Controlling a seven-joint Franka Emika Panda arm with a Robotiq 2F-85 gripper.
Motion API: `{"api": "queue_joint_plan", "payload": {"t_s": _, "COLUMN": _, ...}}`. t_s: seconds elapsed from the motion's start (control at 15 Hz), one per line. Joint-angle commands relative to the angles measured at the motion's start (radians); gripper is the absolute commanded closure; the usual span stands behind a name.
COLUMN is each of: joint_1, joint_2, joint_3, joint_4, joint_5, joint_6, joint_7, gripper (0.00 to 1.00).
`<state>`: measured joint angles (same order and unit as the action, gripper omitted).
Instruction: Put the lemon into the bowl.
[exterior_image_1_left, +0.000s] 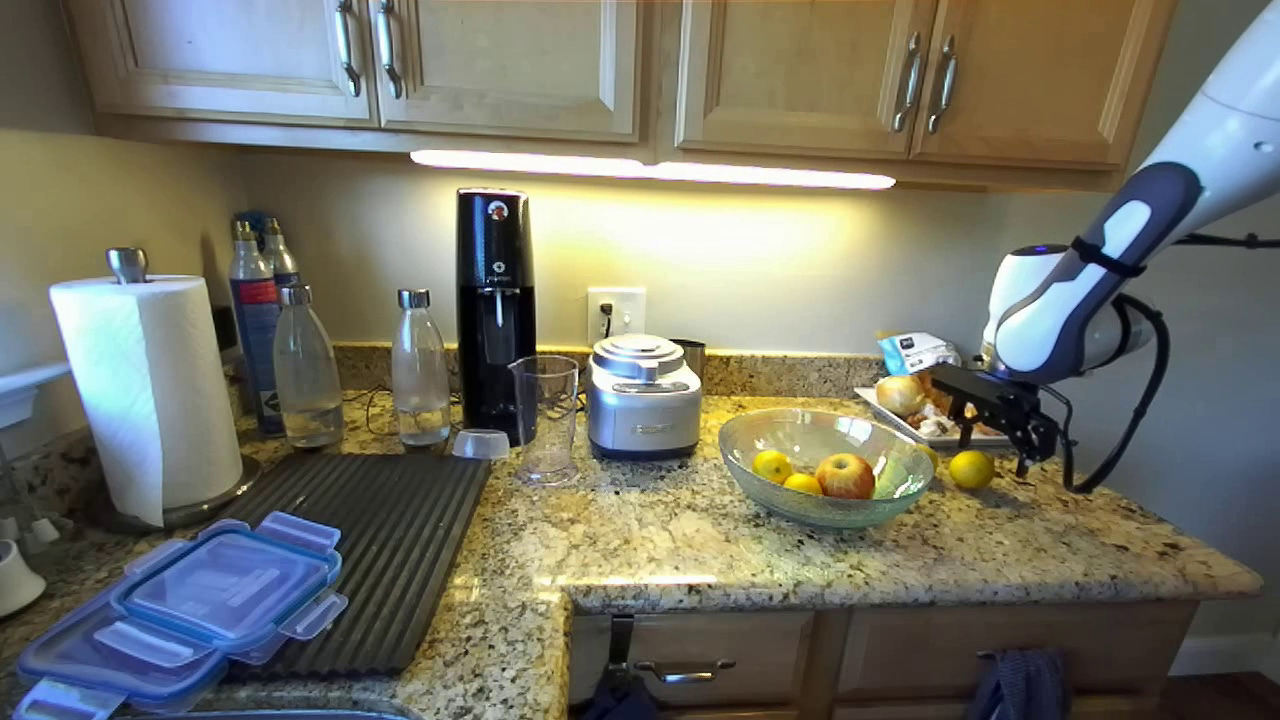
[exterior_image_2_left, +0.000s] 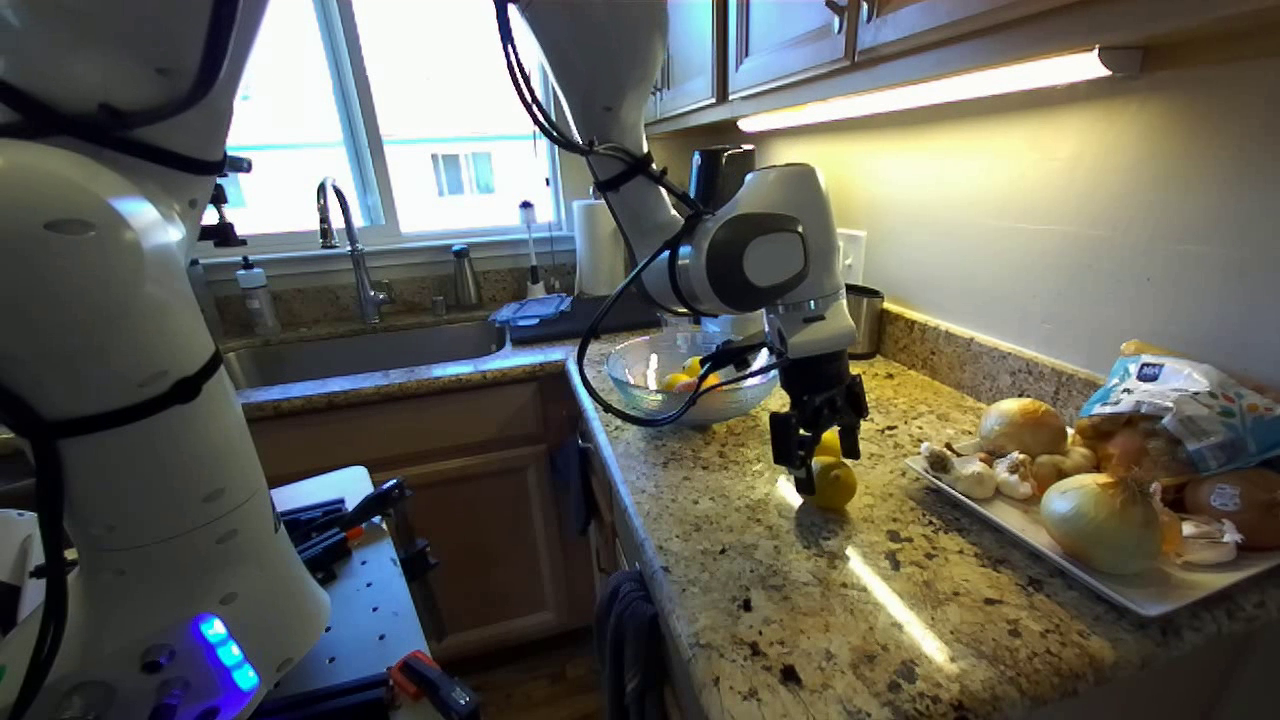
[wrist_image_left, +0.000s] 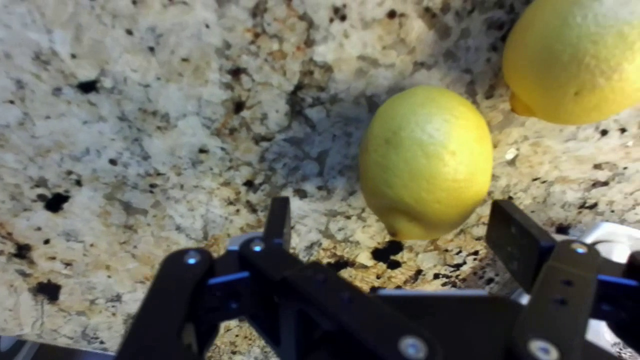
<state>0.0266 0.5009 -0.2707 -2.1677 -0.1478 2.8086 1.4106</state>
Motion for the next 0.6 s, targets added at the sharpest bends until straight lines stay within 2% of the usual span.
{"api": "queue_joint_plan", "payload": {"t_s": 0.0, "joint_1": 0.017, "joint_2": 0.023, "joint_3": -0.015, "joint_4": -0.02, "joint_5": 0.045, "joint_6": 0.094, "joint_7": -0.027, "gripper": 0.0}}
{"api": "queue_joint_plan", "payload": {"t_s": 0.53, "joint_1": 0.023, "joint_2": 0.058, "joint_3": -0.014, "joint_4": -0.014, "joint_5": 0.131, "joint_6": 0.111, "joint_7": -0.082, "gripper": 0.0}}
